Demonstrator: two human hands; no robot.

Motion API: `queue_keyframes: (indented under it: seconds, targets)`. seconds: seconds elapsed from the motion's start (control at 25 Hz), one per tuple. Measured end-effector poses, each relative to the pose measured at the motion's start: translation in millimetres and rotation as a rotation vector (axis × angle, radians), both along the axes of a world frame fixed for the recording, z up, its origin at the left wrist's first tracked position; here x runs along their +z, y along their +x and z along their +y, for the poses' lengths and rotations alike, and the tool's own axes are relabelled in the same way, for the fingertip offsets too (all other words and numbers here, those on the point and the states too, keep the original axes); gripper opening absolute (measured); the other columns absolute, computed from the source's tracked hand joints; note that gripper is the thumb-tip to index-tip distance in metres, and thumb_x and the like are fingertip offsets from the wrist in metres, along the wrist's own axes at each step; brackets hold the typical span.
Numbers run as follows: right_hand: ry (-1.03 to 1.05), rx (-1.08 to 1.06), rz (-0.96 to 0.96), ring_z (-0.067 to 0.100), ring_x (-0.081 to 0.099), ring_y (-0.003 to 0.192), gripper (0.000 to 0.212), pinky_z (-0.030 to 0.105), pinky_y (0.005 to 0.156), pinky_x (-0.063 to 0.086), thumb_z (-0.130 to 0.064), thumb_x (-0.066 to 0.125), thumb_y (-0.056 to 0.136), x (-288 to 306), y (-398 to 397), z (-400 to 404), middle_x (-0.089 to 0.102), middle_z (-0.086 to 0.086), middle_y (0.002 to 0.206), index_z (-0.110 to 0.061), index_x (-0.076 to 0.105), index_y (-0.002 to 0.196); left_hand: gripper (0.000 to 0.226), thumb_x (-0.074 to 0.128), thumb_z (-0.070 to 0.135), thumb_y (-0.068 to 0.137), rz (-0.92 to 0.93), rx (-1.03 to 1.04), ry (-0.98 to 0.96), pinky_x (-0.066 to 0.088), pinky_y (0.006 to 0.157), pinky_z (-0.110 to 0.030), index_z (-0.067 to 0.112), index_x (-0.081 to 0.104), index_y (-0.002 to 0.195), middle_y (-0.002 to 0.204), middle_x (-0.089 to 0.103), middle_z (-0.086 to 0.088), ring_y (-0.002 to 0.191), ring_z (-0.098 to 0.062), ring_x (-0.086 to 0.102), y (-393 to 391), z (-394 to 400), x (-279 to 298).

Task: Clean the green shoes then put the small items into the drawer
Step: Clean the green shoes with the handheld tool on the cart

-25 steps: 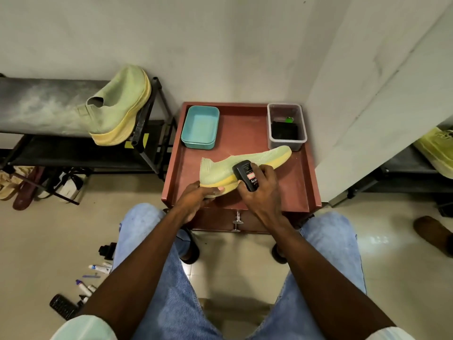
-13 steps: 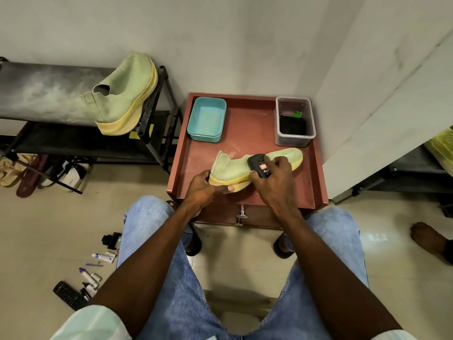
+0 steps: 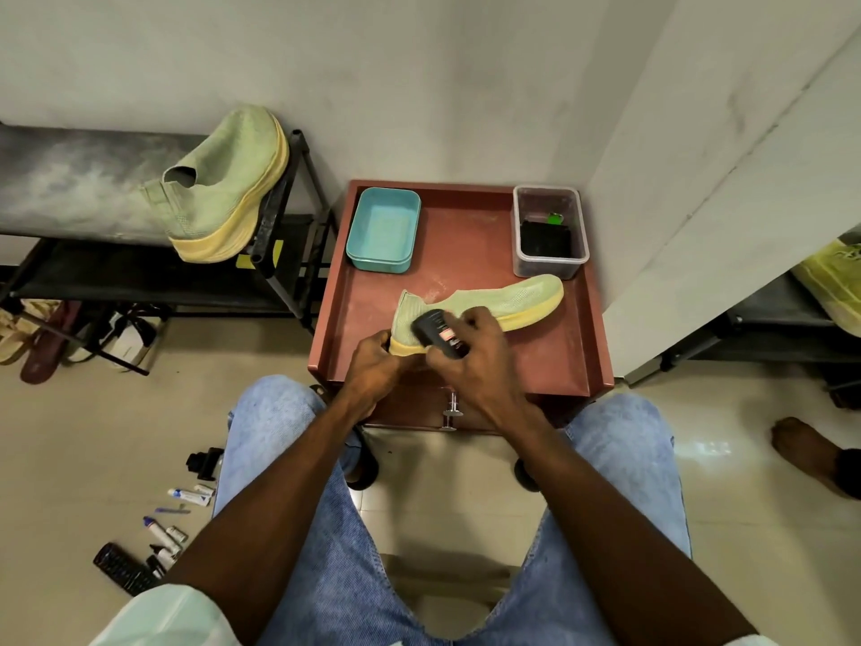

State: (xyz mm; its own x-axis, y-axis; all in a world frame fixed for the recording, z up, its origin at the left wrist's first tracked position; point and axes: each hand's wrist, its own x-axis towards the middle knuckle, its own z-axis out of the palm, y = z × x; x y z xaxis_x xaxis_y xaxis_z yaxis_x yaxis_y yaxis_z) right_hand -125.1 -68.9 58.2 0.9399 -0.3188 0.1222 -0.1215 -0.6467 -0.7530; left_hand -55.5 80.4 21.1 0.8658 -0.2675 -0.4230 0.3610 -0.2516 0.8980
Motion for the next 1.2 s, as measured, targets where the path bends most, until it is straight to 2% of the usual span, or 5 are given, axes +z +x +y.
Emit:
queue_keyframes:
  seconds: [0.4, 0.6, 0.8, 0.92, 1.2]
  targets:
    - [0.032, 0.077, -0.009, 0.029, 0.055, 0.095, 0.048, 0.036, 0.079, 0.050, -0.027, 0.076, 0.073, 2.8, 1.9, 12.1, 0.053, 0.013, 0.104, -0.004, 0.066, 0.115, 0.050, 0.090, 0.019, 0.060, -0.047, -0.004, 0.035, 0.060, 0.076, -0.041, 0.014, 0.068, 0.104, 0.093, 0.075, -0.003, 0.090, -0.027, 0.072, -0.1, 4.1, -3.6]
    - [-0.080, -0.314, 0.130, 0.030, 0.055, 0.098, 0.051, 0.035, 0.074, 0.048, -0.041, 0.068, 0.079, -0.1, 10.1, -53.6, 0.053, 0.014, 0.107, -0.009, 0.065, 0.118, 0.061, 0.093, 0.024, 0.058, -0.092, -0.018, 0.041, 0.057, 0.072, -0.023, 0.019, 0.064, 0.111, 0.099, 0.073, 0.008, 0.088, -0.008, 0.070, -1.6, 5.0, 3.9]
    - [0.005, 0.095, -0.042, 0.027, 0.054, 0.096, 0.048, 0.036, 0.079, 0.051, -0.028, 0.074, 0.071, 7.5, 2.9, 9.0, 0.054, 0.012, 0.104, -0.006, 0.067, 0.113, 0.043, 0.087, 0.014, 0.065, -0.069, 0.011, 0.022, 0.060, 0.075, -0.037, 0.014, 0.068, 0.103, 0.092, 0.075, -0.001, 0.086, -0.021, 0.072, -1.1, 5.7, 0.3]
    - [0.018, -0.240, 0.075, 0.030, 0.056, 0.097, 0.051, 0.045, 0.077, 0.054, -0.034, 0.074, 0.075, 3.1, 10.7, -48.4, 0.055, 0.014, 0.107, -0.005, 0.064, 0.115, 0.057, 0.092, 0.021, 0.060, -0.083, -0.002, 0.023, 0.057, 0.069, -0.021, 0.018, 0.064, 0.109, 0.096, 0.073, 0.006, 0.084, -0.008, 0.071, -1.5, 5.7, 6.4]
    - [-0.016, 0.097, -0.057, 0.029, 0.052, 0.100, 0.046, 0.015, 0.087, 0.040, -0.018, 0.074, 0.073, 13.1, 11.6, 0.5, 0.056, 0.016, 0.106, 0.003, 0.067, 0.113, 0.040, 0.088, 0.019, 0.065, -0.105, -0.025, 0.051, 0.059, 0.070, -0.029, 0.021, 0.069, 0.100, 0.091, 0.075, 0.003, 0.085, -0.017, 0.072, -3.8, 3.2, 4.0]
